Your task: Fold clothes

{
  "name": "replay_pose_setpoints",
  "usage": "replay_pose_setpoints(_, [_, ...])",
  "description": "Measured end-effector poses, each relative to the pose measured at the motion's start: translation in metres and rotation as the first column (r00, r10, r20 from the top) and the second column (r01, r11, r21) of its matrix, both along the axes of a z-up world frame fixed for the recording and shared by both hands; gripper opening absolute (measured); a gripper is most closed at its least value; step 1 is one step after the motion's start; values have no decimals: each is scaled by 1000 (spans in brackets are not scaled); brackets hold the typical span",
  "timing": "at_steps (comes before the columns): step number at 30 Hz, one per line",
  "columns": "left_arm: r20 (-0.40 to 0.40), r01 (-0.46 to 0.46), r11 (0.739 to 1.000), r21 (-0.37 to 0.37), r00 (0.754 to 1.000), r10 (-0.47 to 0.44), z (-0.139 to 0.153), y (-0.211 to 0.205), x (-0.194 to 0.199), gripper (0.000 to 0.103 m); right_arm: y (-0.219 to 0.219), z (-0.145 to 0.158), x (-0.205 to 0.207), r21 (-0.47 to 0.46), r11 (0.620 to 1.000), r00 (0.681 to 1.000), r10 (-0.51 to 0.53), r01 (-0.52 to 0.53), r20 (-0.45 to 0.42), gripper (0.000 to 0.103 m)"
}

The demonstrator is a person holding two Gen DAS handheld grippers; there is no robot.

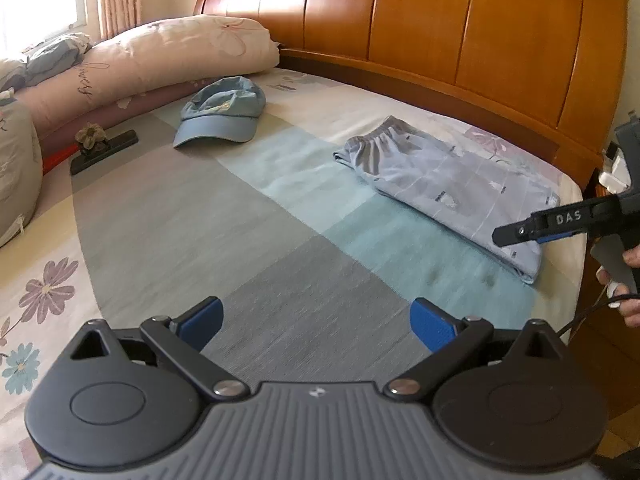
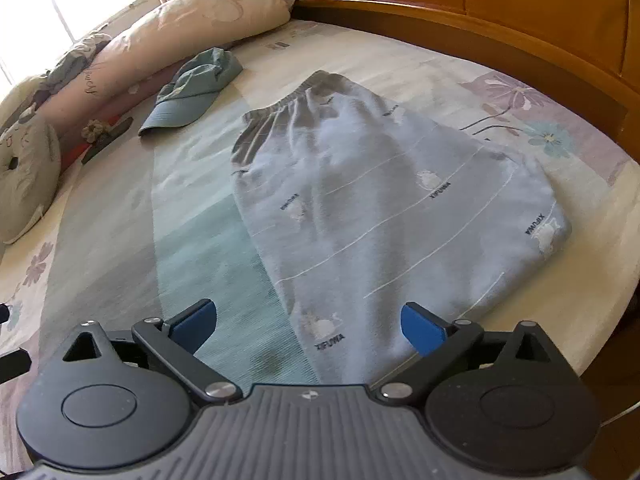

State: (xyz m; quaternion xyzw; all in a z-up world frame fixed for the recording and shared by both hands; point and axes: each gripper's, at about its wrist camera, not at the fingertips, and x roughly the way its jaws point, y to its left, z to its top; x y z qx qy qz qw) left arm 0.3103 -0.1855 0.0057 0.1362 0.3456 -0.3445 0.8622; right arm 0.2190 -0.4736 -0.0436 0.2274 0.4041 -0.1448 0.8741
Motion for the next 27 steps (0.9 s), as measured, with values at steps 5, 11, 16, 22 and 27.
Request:
replay_pose_setpoints(5, [20, 23, 1000, -14, 1000, -23, 6, -8, -1, 100, -8, 6, -8, 15, 1000, 998, -24, 23, 51, 102])
replay_pose_setpoints(11, [59, 31, 999, -45, 998, -28, 11, -18, -3, 100, -47, 10, -5, -104, 986, 989, -122, 131, 86, 103])
replay_pose_setpoints(16, [68, 28, 999, -39, 997, -25, 11, -25, -2, 100, -76, -11, -6, -27, 976, 976, -214, 215, 30, 103])
replay_pose_setpoints(22, [14, 95, 995, -34, 995, -95, 12, -34, 3, 100, -49, 9, -26, -57, 978, 979, -201, 201, 22, 103])
replay_pose_setpoints(27, [-9, 124, 991, -55, 992, -124, 14, -40, 7, 100, -11, 22, -37, -112, 980, 985, -169, 165, -29, 103])
